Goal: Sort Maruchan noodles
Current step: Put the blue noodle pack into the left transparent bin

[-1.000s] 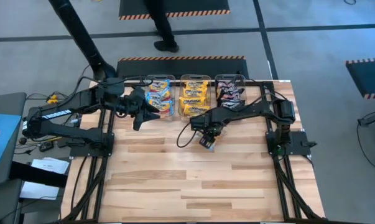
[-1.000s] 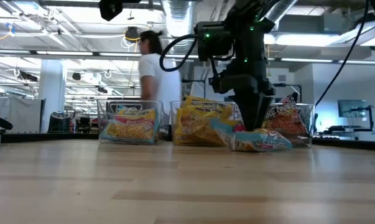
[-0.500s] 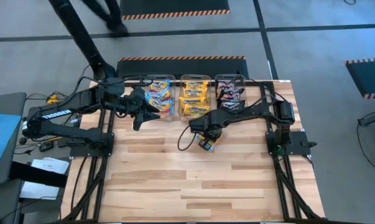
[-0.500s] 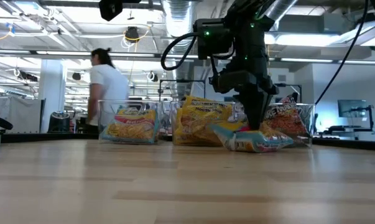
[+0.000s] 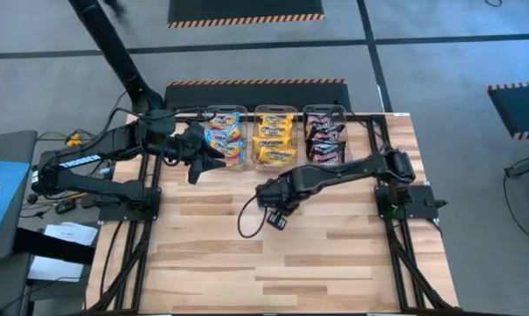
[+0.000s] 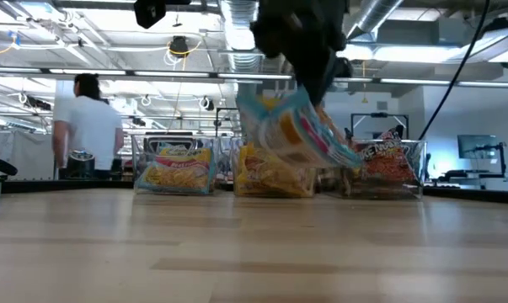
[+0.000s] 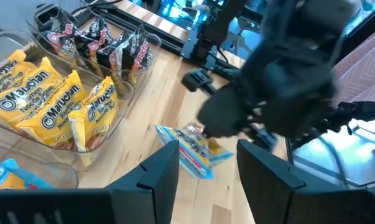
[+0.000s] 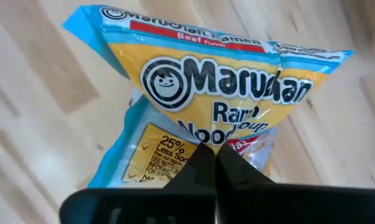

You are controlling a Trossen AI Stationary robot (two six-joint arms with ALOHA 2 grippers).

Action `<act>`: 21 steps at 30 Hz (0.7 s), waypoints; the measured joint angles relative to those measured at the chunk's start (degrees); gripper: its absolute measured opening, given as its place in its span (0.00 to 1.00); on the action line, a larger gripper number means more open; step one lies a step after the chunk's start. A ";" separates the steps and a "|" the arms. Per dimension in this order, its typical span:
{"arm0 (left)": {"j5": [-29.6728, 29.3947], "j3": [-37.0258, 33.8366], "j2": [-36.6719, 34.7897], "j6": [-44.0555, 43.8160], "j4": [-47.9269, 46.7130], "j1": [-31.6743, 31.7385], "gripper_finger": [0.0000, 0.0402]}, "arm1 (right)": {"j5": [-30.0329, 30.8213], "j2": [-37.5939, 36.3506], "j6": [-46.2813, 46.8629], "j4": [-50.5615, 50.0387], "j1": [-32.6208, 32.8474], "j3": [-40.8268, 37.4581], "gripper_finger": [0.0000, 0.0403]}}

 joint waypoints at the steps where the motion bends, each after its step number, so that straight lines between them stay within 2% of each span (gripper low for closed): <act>1: -0.02 0.00 0.00 -0.08 0.00 0.00 0.37 | 0.68 0.00 0.00 0.06 0.62 1.12 0.01; 6: -0.53 0.00 0.31 -2.76 -0.34 0.07 0.37 | 2.62 -0.05 -0.66 -0.03 2.93 5.48 0.00; 12: 0.69 0.04 0.67 -6.04 -5.89 1.58 0.42 | 8.59 -0.15 -8.93 0.95 3.19 9.13 0.00; 21: 1.51 0.04 3.48 -26.90 -7.54 4.59 0.47 | 19.72 -0.22 -25.69 1.95 2.14 14.88 0.00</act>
